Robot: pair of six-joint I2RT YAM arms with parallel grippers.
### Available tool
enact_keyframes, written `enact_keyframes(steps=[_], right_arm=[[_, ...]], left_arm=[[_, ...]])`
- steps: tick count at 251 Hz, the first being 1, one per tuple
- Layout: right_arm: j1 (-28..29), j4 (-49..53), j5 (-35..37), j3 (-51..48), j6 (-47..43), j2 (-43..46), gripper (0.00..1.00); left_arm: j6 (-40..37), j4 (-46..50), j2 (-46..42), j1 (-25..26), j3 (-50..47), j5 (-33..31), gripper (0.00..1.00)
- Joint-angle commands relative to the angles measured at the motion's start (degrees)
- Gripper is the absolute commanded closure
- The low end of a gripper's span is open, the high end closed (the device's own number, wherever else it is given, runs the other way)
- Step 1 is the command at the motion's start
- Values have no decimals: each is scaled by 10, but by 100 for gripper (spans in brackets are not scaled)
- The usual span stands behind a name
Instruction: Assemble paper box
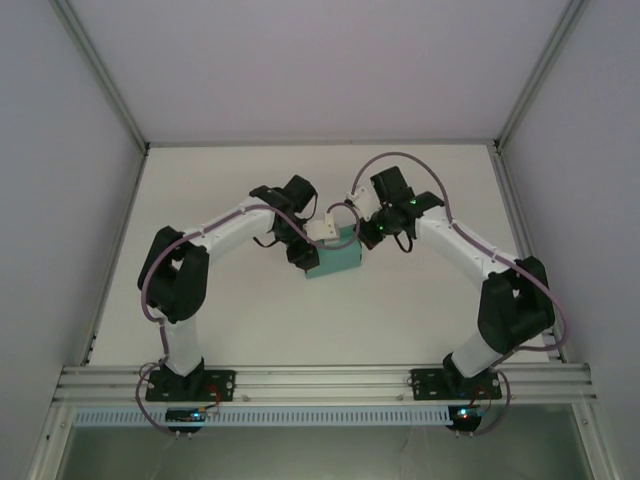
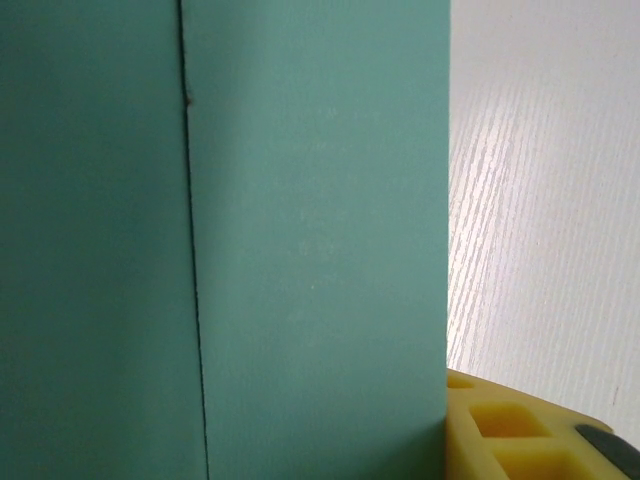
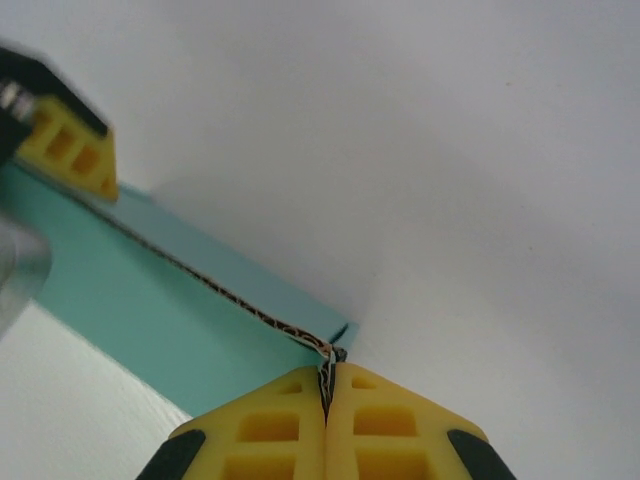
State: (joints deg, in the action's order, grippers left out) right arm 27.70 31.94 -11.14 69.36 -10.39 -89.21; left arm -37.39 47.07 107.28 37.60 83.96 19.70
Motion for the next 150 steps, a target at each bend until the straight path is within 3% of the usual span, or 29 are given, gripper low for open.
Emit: enact_keyframes(steps=[1,42,150], right_arm=[[15,-78,63,-62,162,27,100],[35,-207,110,-164,198,67,100],[51,-322,129,-302,215,81,100]], left_arm=[[9,-9,6,2,-7,4,60],[11,-10,7,2,-6,2,58],[24,-13,7,3,-7,-2,55]])
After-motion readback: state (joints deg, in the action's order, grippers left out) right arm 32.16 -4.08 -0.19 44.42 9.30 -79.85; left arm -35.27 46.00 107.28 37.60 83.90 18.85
